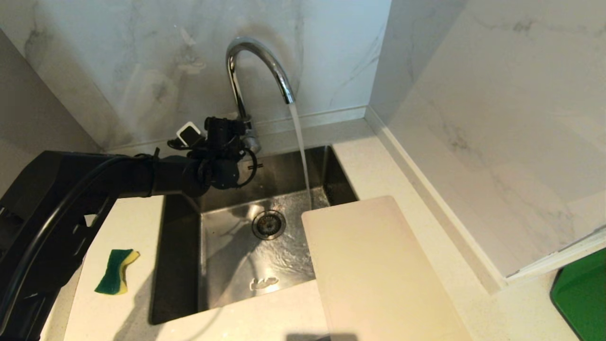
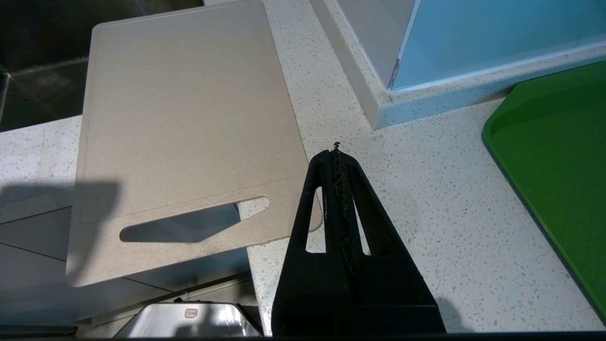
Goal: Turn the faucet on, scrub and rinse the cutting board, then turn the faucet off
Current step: Turn on the tap
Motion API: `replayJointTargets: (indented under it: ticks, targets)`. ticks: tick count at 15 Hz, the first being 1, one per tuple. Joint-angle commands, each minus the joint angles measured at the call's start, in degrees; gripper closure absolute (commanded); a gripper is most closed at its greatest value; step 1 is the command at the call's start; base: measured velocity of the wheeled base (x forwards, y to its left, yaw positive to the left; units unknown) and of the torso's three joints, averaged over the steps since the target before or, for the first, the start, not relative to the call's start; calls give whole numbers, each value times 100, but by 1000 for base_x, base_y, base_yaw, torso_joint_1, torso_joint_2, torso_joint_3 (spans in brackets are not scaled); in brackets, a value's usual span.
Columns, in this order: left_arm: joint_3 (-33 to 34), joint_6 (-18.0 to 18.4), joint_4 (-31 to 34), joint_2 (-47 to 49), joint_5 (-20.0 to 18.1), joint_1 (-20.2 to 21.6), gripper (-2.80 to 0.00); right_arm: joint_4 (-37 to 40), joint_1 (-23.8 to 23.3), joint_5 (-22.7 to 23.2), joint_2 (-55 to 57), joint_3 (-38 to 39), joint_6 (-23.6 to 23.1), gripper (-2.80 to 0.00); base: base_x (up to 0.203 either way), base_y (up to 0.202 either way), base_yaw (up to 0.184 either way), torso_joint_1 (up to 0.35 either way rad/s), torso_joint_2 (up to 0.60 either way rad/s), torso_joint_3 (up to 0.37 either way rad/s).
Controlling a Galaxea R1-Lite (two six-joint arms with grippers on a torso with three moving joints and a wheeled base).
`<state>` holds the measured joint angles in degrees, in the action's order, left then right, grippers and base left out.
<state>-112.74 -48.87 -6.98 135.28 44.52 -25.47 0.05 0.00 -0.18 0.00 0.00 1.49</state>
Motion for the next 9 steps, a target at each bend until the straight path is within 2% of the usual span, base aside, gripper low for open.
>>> replayJointTargets:
  ticks: [1, 9]
  targets:
    - [-3, -26, 4, 1, 22, 15, -280, 3, 0, 1, 0, 0, 1, 0, 0, 0, 0, 0, 0, 0]
    - [-3, -17, -3, -347, 30, -9, -280, -5, 0, 1, 0, 0, 1, 0, 0, 0, 0, 0, 0, 0]
